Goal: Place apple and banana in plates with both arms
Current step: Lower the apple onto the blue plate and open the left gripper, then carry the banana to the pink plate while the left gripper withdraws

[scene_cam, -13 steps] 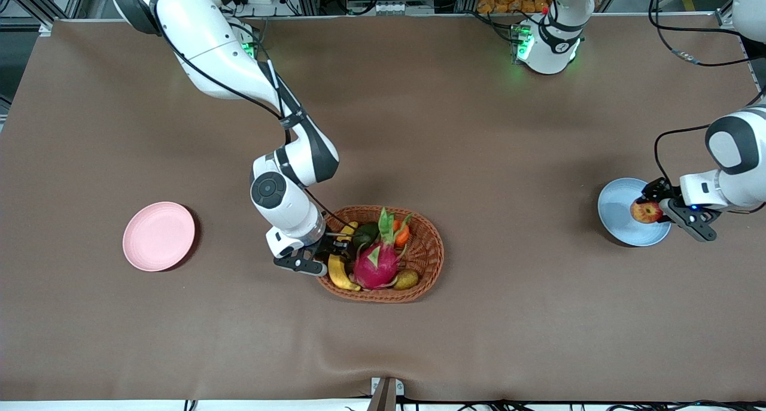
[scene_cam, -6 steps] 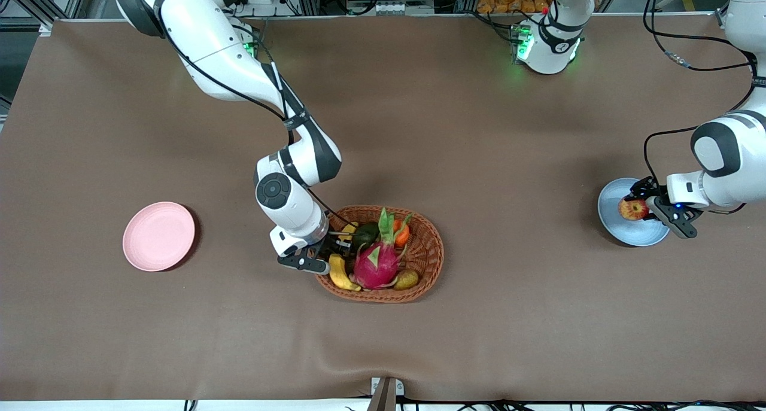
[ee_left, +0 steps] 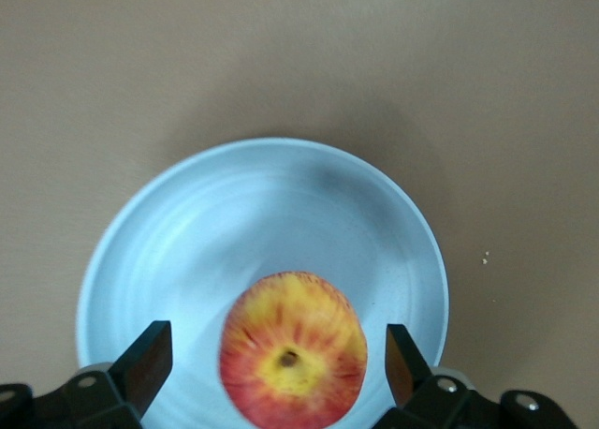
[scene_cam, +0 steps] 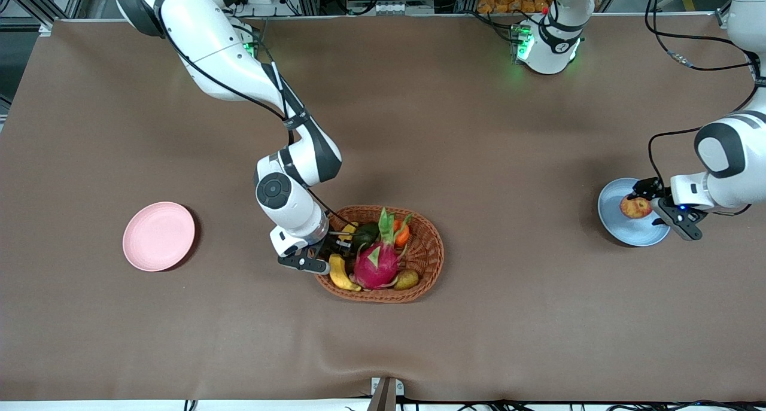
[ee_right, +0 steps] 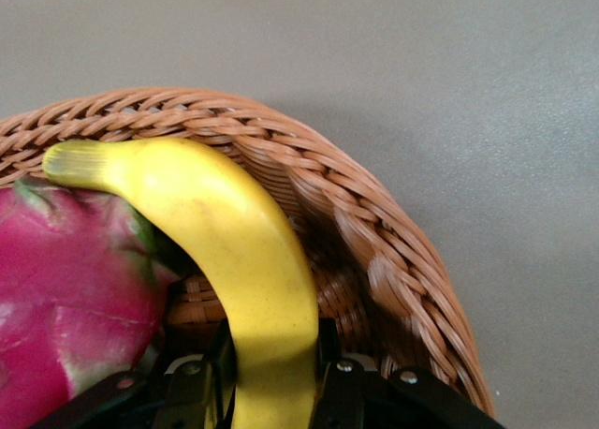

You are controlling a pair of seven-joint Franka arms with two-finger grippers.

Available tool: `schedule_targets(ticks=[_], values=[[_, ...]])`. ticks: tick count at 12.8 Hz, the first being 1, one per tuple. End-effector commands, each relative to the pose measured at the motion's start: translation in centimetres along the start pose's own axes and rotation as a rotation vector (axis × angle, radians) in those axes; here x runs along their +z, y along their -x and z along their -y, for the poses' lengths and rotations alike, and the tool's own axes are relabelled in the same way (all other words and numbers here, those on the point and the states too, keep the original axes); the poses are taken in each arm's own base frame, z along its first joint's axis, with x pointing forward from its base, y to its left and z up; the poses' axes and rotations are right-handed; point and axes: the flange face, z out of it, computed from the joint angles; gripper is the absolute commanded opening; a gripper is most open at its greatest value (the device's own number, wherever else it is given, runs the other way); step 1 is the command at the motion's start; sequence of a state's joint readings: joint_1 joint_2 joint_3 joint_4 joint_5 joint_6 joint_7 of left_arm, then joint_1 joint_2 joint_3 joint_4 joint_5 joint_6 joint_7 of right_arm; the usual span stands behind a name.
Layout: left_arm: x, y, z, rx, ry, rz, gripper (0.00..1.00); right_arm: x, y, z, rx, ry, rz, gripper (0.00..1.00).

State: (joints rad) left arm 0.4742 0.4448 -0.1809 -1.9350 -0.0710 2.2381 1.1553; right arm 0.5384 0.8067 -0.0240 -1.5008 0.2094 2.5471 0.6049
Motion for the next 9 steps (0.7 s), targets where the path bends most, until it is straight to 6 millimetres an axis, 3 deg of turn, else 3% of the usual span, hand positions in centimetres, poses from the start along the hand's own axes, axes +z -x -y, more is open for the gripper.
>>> schedule_targets(ticks=[1,3,4,7,9], values=[[-7.1,-3.2,0.6,0.026,0.016,-0.021,1.00,-2.6,-1.1,0.7,-0.008,-0.003,-0.033,0.00],[-12.3,-6.7,0.1,-0.011,0.006,-0.041,1.00,-5.5,-1.9,1.0,-0.005,-0.010,-0.036,0.00],[-13.7,-8.1,-0.3,-0.028,-0.006,-0.057,1.00,-7.0,-2.4,1.0,-0.002,-0.010,-0.033,0.00],[-16.1,-11.0,-1.4,-0.106,-0.040,-0.085,1.00,-11.3,-3.4,0.6,0.006,-0.002,-0.012,0.00],[-17.4,-13.1,-2.6,-0.137,-0.048,-0.096,1.00,-15.0,-5.0,-1.3,0.003,0.014,0.011,0.00]])
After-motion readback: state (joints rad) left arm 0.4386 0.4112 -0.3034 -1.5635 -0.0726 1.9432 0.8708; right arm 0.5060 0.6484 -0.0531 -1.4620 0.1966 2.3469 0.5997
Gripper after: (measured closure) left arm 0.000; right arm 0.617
